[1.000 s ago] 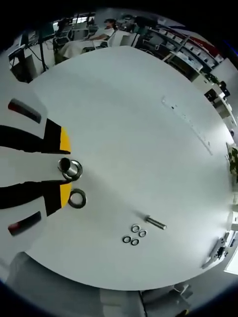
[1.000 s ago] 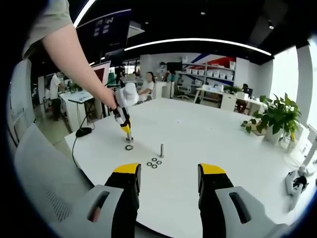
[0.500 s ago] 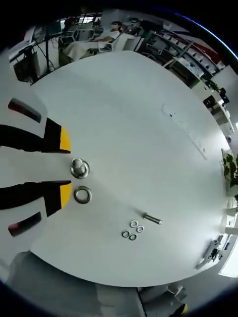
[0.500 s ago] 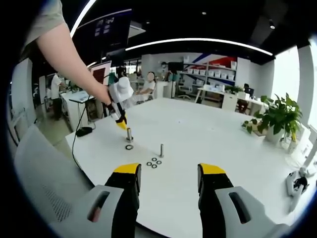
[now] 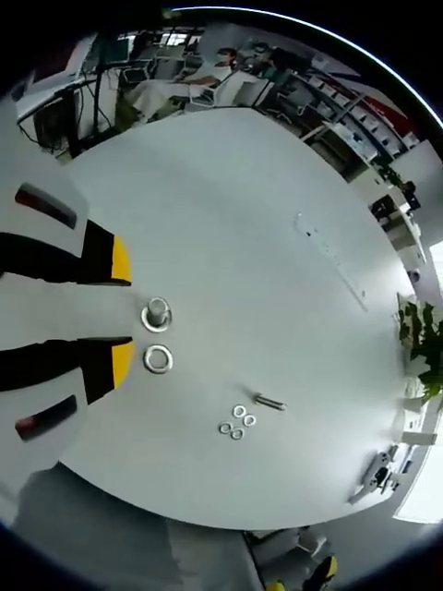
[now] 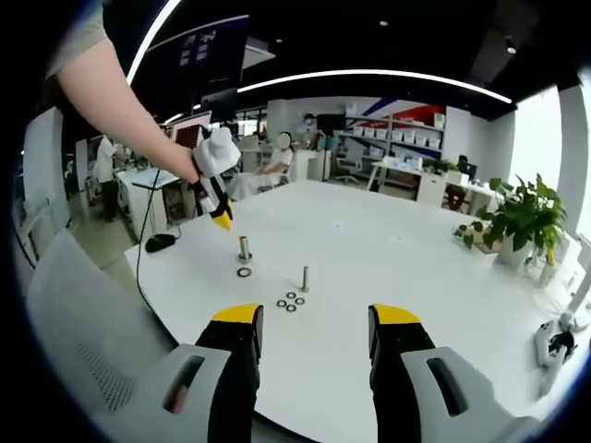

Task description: Place the washer onto the threaded stud by aligning its center hole with the stud, sliding it down to the base, and recovering from edge contact or off-axis alignment until the washer reaches the visible bottom stop.

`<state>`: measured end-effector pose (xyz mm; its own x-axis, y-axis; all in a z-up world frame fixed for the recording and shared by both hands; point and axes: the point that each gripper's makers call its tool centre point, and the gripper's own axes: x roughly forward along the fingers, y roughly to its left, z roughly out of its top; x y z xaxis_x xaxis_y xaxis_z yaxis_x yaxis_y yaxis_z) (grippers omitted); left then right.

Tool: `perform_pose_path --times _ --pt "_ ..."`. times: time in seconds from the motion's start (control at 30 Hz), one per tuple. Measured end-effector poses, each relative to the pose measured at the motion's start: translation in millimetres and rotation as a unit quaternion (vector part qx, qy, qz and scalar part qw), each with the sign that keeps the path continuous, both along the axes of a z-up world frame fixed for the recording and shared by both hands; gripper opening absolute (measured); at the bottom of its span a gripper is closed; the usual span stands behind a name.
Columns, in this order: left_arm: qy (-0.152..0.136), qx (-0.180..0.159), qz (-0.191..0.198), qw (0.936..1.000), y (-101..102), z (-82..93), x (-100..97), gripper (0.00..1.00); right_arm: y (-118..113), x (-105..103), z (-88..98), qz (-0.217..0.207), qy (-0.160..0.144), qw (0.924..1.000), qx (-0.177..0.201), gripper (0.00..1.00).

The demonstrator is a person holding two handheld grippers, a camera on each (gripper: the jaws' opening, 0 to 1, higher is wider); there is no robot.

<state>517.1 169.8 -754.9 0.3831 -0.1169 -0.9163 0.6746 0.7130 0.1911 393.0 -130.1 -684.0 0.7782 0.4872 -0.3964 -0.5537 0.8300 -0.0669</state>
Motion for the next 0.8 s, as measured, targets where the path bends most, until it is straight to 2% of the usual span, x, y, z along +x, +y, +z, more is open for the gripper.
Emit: perform_pose_path --times 0.27,0.47,0.8 --pt "-0.02 -0.024 0.026 0.9992 4.6 15.1 -4.5 0.2 0.9 -0.9 -0.2 0.004 0.0 1.0 -0.002 0.48" --pt "-0.036 -0.053 0.044 0.997 -0.1 21.8 -9.4 0.2 1.7 -1.3 -0.4 0.006 0.0 1.0 -0.004 0.48" --pt "-0.065 -0.072 0.048 0.9942 -8.8 29.8 -22.1 0.2 3.9 -2.5 -2.3 0.014 0.002 0.9998 -0.011 0.48"
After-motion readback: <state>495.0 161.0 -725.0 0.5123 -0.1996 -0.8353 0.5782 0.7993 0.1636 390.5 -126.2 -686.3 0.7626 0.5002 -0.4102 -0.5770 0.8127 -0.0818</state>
